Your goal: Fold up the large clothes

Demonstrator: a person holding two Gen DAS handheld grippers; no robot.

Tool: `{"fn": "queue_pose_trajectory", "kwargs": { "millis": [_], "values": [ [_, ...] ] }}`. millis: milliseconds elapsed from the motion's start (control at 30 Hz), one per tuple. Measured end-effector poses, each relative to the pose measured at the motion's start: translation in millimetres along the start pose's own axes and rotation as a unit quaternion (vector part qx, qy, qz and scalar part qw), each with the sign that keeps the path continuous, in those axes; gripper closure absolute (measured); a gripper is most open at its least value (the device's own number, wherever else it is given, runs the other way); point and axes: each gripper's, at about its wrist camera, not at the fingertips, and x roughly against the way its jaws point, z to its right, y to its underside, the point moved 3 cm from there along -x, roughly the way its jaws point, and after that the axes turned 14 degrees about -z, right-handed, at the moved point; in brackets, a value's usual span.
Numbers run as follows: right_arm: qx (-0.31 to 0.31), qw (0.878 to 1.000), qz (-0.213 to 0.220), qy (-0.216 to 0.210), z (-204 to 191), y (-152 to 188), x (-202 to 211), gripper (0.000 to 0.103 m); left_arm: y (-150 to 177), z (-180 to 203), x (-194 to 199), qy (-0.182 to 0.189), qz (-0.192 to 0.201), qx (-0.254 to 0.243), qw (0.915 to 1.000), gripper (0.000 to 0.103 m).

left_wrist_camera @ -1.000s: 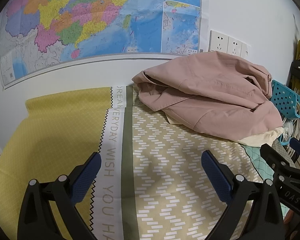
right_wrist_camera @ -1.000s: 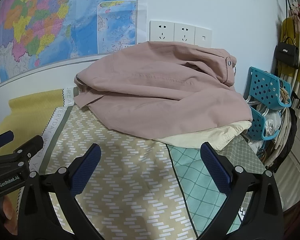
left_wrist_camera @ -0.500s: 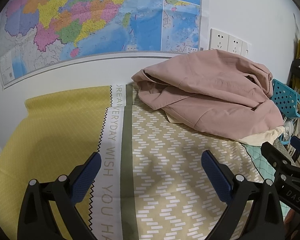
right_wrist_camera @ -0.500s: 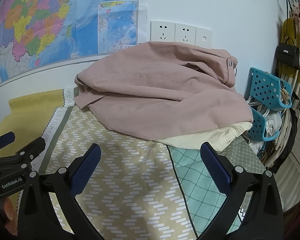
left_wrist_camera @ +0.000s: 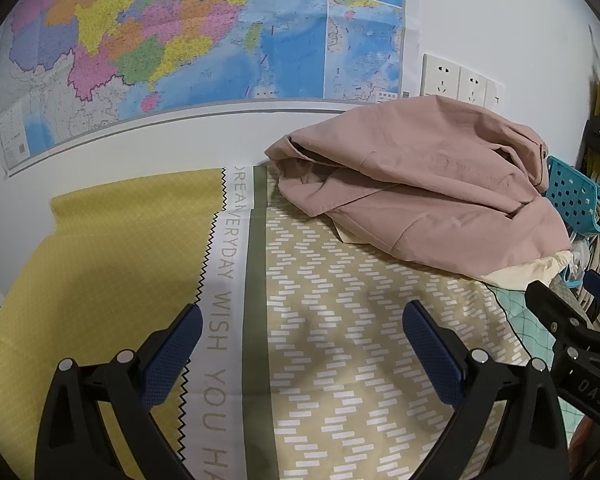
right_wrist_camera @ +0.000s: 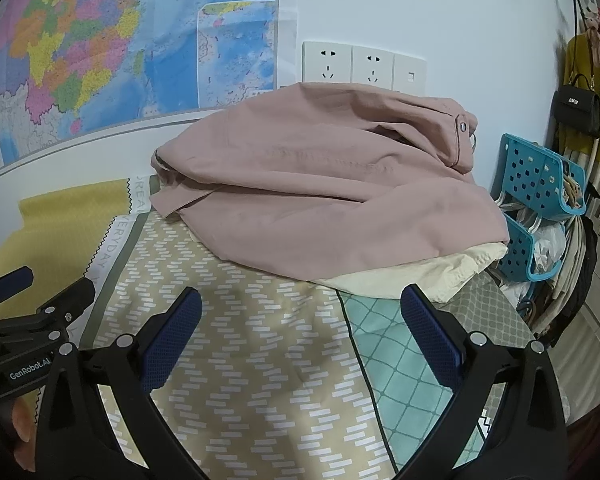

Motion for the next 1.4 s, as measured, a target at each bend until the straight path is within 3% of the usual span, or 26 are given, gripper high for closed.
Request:
{"fn": "queue_pose_trajectory", "kwargs": {
  "millis": [1400],
  "values": [
    [0.006,1.0,0.003,0.001,-5.7,0.3,3.2,0.005,0.9,-2.5,-3.1,-0.011,-0.007,0.002,0.9999,0.006]
  ]
}}
